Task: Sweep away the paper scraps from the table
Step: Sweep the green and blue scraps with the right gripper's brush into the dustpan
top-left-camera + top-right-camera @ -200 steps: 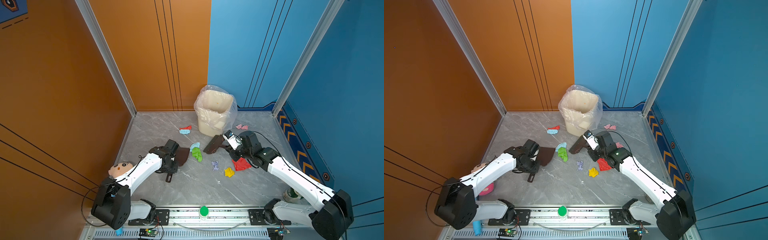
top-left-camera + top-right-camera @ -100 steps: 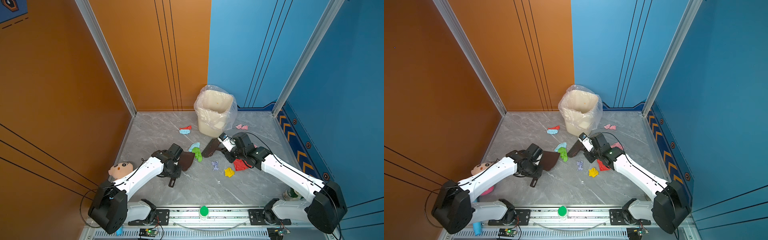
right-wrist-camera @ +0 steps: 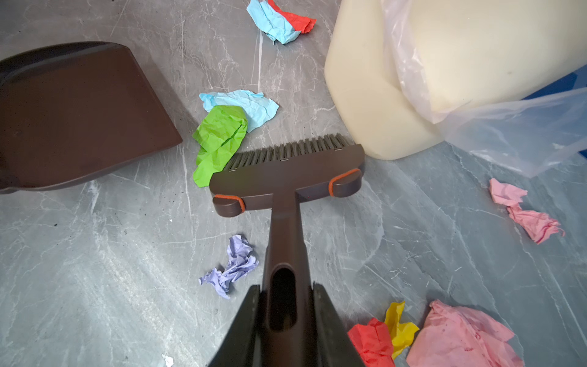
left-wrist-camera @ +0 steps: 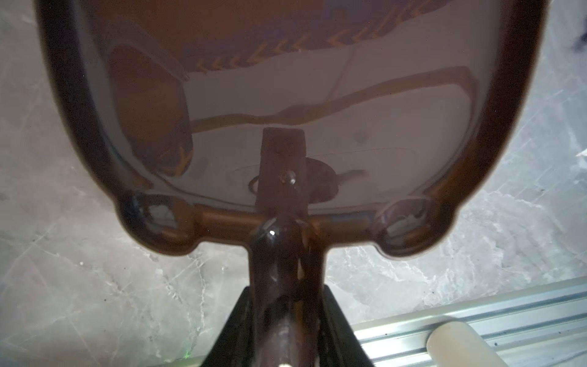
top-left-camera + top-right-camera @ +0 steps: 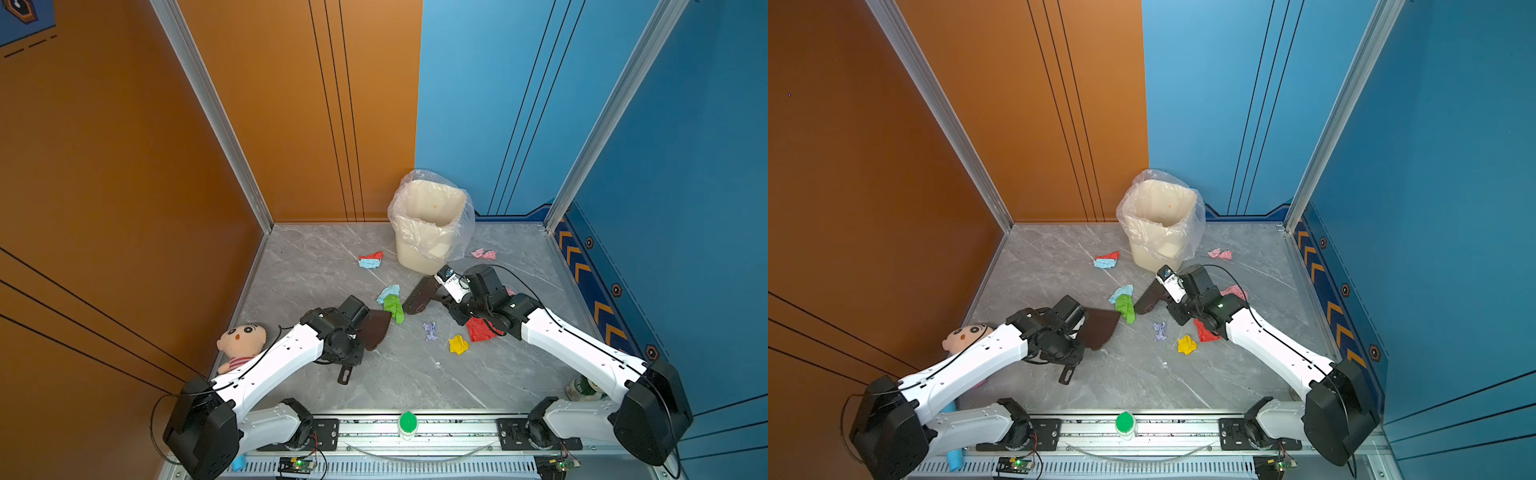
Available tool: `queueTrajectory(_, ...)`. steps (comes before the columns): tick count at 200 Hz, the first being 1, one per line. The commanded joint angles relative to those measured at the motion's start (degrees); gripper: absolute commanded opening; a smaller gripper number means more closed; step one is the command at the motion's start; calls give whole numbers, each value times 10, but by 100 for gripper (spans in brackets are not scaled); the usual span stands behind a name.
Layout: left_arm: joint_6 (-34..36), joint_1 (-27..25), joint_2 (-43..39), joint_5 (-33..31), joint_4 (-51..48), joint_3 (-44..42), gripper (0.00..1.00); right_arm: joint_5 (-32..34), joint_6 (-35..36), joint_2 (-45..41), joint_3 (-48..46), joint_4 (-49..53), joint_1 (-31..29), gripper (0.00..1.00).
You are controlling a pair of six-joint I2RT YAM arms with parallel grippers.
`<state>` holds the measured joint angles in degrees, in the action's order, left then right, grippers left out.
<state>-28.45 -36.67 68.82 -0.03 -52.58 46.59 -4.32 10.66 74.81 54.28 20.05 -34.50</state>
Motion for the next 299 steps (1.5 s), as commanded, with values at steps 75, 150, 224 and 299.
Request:
queueTrajectory(75,-7,-48,103,-18,-7,15,0,-20,4,38,23,-29,-12,0)
queueTrajectory(150,-5,-47,101,-28,7,12,0,-69,-3,11,16,-26,-38,0)
queueTrajectory(224,-4,-46,96,-36,8,10,0,-96,-65,-7,26,-92,8,0)
queueTrajectory(299,-6,-42,93,-40,13,7,0,-124,-179,112,73,-120,3,0)
